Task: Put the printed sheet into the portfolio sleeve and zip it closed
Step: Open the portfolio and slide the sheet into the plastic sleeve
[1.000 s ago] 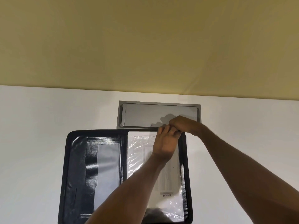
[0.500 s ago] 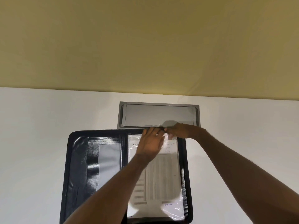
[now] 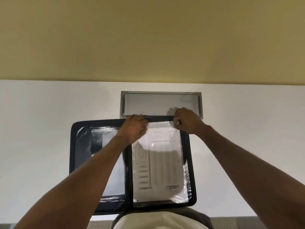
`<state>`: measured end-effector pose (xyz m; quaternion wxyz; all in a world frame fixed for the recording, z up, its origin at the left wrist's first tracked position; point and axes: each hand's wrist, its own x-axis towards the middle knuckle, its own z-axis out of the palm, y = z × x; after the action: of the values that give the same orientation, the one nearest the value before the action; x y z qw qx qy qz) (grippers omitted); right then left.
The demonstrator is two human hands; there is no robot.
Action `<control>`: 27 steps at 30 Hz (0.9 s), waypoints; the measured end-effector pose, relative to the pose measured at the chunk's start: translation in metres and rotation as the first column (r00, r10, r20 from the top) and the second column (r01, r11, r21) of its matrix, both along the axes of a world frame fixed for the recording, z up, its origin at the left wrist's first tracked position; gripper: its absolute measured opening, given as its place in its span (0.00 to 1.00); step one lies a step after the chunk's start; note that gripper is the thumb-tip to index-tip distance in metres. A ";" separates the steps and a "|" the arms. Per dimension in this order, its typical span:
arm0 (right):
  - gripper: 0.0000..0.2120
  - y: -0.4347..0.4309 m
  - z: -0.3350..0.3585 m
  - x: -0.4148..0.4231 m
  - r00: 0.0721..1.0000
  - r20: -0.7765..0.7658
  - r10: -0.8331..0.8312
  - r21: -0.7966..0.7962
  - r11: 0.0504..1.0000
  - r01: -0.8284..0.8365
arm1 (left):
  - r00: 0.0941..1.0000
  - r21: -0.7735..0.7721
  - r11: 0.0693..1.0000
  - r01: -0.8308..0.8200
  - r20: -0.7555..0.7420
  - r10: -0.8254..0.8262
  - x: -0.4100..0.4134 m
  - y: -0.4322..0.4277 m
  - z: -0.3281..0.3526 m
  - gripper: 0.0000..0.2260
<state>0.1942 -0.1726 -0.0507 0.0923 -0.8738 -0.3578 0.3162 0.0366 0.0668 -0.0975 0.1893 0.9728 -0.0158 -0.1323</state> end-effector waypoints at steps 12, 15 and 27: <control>0.13 -0.010 -0.016 -0.011 0.994 -0.082 0.066 0.086 0.994 -0.059 | 1.000 -0.081 0.996 0.027 -0.009 -0.028 0.011 -0.001 0.010 0.06; 0.12 -0.008 -0.019 -0.012 0.988 0.018 0.154 0.001 0.988 -0.154 | 1.000 -0.099 0.995 0.005 -0.014 -0.007 0.013 -0.003 0.012 0.06; 0.08 -0.005 -0.023 -0.007 0.957 0.154 0.244 -0.171 0.961 -0.218 | 0.991 -0.079 0.997 -0.002 -0.131 -0.008 0.021 0.001 0.011 0.07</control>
<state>0.1873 -0.1779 -0.0740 -0.0439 -0.8545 -0.4391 0.2738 0.0581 0.0680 -0.0866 0.2280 0.9538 -0.0099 -0.1955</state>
